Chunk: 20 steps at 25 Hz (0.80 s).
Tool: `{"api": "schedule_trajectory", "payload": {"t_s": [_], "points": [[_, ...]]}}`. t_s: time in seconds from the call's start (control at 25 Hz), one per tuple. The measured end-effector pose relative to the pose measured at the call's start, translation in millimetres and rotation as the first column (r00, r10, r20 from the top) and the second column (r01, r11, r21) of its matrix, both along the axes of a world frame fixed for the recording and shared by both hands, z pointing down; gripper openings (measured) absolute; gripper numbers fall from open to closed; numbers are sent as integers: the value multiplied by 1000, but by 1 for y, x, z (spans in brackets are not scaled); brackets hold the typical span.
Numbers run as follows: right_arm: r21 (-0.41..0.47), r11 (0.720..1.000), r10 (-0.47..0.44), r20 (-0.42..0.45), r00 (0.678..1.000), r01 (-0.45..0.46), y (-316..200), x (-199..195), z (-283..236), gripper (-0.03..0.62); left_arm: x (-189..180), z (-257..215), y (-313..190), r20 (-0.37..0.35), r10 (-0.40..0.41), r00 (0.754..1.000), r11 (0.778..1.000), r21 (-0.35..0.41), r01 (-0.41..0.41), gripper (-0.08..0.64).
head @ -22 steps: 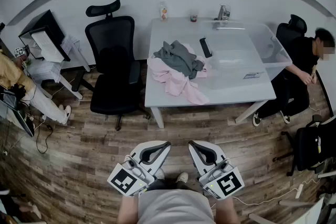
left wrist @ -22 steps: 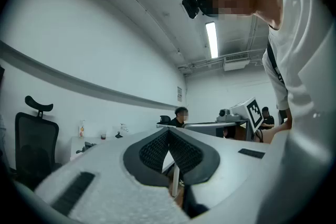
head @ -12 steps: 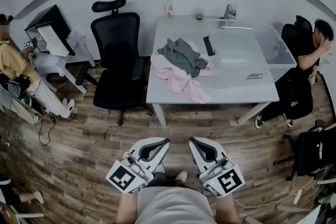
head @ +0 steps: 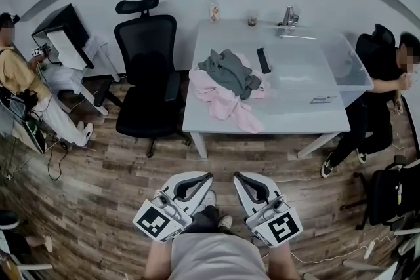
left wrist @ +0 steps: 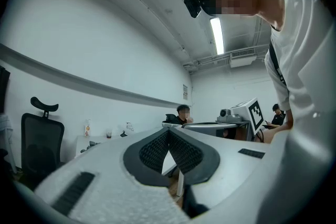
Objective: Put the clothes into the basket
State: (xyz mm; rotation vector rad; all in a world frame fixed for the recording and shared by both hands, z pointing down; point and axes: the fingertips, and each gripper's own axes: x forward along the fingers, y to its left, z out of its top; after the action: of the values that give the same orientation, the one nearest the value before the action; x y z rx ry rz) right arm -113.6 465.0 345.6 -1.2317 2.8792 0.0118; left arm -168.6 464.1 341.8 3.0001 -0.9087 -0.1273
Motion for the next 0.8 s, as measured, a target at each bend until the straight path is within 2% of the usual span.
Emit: {"api": "schedule_trajectory", "payload": {"t_s": [0.24, 0.4, 0.8], "points": [[7, 1000, 11, -4, 1000, -11, -32, -3, -2, 5, -4, 5, -31, 14, 8, 1000, 1000, 4, -8, 5], [3, 1000, 29, -10, 1000, -29, -61, -5, 1, 5, -6, 9, -57, 11, 23, 1000, 998, -54, -22, 5], [-24, 998, 61, -28, 998, -62, -130, -19, 8, 5, -19, 13, -127, 5, 52, 999, 996, -67, -52, 5]]}}
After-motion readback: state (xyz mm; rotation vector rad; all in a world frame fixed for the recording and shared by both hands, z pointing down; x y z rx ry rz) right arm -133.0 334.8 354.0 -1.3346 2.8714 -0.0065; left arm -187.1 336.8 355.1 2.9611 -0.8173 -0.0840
